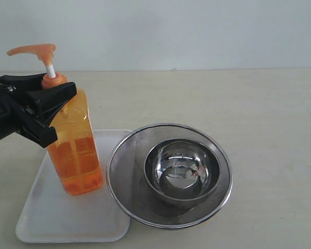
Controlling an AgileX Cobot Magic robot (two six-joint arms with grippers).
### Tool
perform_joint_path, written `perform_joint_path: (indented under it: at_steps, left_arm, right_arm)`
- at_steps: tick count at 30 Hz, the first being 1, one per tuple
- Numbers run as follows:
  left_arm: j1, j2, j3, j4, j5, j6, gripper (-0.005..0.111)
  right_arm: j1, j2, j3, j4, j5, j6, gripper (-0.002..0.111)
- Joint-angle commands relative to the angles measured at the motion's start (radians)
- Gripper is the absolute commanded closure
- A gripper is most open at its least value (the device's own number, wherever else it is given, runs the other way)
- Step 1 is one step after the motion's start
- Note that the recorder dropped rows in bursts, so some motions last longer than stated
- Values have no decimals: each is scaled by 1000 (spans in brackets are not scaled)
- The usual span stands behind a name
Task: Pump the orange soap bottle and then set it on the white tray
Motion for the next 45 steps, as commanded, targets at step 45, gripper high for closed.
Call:
perform_joint_path:
  at_steps: [45]
  left_arm:
    - [224, -91, -98, 448, -175, -355, 102]
  right_arm:
    - [-2, -6, -1, -5, -3, -2, 3]
